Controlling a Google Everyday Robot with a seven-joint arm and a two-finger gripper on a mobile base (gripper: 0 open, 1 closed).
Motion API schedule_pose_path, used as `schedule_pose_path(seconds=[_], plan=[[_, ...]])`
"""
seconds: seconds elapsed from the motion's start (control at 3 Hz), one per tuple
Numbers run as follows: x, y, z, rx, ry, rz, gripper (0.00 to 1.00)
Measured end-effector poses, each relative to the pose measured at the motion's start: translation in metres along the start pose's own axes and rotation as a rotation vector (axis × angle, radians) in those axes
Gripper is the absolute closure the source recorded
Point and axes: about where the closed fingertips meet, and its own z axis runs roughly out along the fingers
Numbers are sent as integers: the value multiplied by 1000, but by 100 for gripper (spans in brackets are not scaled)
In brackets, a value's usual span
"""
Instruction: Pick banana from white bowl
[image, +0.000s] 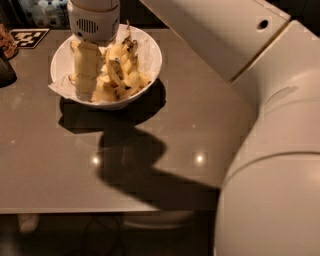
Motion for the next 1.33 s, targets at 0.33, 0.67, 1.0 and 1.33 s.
schedule_pose_path(seconds=[0.33, 0.67, 1.0, 1.33], plan=[[-9, -10, 12, -14, 6, 26, 0], [6, -38, 22, 10, 34, 148, 4], [13, -54, 33, 29, 69, 241, 4], [23, -64, 41, 37, 97, 308, 23]])
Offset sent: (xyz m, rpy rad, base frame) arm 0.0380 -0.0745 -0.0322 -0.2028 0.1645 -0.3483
